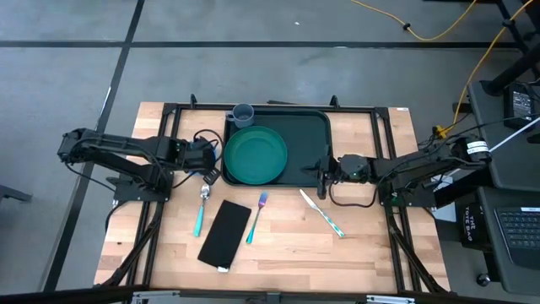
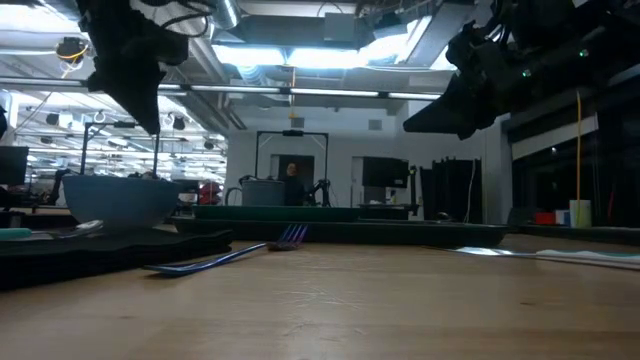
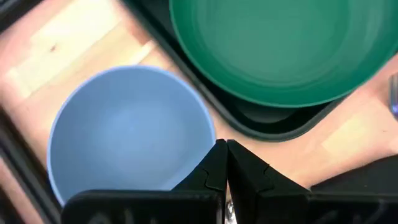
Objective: Set up tray
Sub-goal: Put the blue bowl on the green plate
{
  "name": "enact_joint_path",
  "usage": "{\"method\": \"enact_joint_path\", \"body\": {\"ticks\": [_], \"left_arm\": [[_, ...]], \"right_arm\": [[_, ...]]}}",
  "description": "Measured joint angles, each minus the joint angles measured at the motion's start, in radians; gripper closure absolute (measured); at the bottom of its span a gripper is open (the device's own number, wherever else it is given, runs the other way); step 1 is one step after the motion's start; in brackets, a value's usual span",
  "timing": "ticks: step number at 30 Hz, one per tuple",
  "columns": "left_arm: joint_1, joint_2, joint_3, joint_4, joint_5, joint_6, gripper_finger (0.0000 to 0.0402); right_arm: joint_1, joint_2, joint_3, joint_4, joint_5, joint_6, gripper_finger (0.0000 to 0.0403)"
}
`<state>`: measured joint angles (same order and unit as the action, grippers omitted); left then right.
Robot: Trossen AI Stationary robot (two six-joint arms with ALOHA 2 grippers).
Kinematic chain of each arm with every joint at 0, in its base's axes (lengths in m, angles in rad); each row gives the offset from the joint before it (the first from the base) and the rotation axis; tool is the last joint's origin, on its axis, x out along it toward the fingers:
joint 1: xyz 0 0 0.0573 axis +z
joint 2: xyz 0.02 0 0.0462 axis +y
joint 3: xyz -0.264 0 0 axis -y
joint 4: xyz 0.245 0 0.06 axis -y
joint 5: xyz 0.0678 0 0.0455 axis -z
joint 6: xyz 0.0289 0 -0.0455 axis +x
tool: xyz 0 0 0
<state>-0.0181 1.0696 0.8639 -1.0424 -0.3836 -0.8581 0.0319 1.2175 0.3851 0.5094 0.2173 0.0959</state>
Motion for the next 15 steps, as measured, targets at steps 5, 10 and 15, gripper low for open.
{"method": "enact_joint_path", "body": {"ticks": [5,10,15], "left_arm": [[0.000,0.003,-0.001,-0.039,0.001,-0.031,0.0399],[0.000,0.003,-0.003,-0.037,0.028,0.076,0.0394],[0.000,0.003,-0.003,-0.035,0.079,0.091,0.0394]], "right_arm": [[0.000,0.000,0.000,-0.005,0.000,0.000,0.0376],[0.000,0.000,0.000,-0.006,0.000,0.001,0.0381],[0.000,0.000,0.000,-0.010,0.001,0.001,0.0395]]}}
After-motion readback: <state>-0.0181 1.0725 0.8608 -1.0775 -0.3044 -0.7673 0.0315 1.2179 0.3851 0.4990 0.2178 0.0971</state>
